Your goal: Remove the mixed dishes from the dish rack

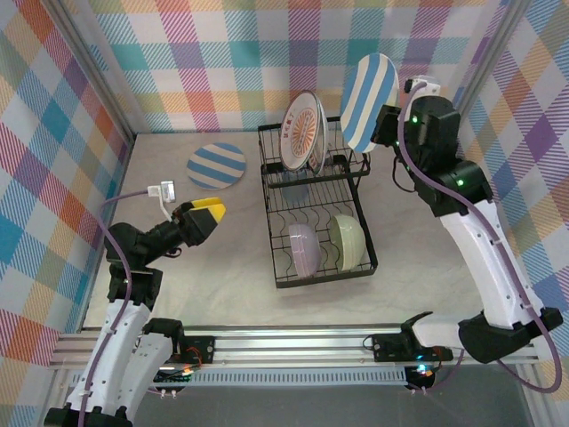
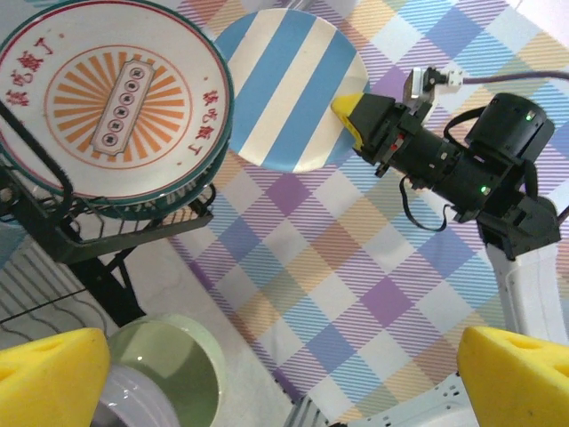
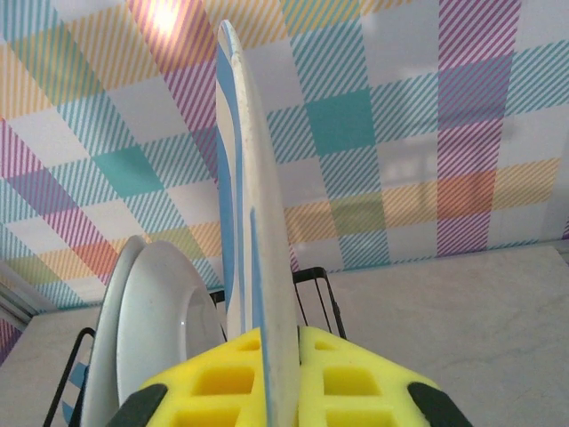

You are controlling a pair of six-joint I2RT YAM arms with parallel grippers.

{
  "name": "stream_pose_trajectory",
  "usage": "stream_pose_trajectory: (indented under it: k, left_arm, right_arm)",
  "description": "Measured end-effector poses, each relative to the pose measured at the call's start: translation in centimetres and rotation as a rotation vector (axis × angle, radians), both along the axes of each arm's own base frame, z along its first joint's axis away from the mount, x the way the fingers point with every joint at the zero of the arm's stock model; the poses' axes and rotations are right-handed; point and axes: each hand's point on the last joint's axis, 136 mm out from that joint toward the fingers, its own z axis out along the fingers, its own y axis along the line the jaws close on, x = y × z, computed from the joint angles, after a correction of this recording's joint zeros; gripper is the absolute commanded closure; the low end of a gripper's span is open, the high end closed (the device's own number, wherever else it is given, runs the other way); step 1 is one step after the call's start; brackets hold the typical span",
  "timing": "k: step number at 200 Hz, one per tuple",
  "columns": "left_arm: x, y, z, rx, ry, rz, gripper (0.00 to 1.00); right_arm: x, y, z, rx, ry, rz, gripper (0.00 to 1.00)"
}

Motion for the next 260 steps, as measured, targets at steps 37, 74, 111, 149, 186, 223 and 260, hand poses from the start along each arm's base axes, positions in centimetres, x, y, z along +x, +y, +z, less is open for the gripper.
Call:
stream_pose_trajectory:
  k: [37,74,111,149,186,223,260]
  left_arm:
    - [-0.7,-0.1,0.9,-0.022,-0.032,-0.027,0.00]
    - [-1.0,-0.1,1.3,-0.030,-0.049,-0.033,0.00]
    - [-1.1,-0.2,1.3,-0.034,-0.044,-0.036,0.00]
    - [-1.2,-0.3,1.3,-0.034,-0.042,-0.042,0.00]
    - [-1.1,-0.3,1.2,-0.036,-0.036,-0.042,0.00]
    - [-0.8,-0.2,1.0,-0.036,-0.008,-0.028,0.00]
    - [-0.8,-0.1,1.3,-0.033,0.007,-0.015,0.00]
  right_arm:
    - [-2.0,-0.8,0.4,0.026,-0.021,0.006,1.00]
    - [-4.8,-1.5,0.3,0.071,-0.028,0.037,1.00]
    - [-8.7,-1.8,1.2,0.141,-0.051,0.114,1.00]
    - [-12.8,-1.3,2.4,0.205,-0.076,0.244,1.00]
    - [-15.0,0.5,1.9,0.254,-0.039,0.386,1.00]
    - [-15.8,3.0,-0.6,0.286,0.073,0.518,1.00]
    - [-16.2,5.2,-2.1,0.326,0.164,0.637,1.00]
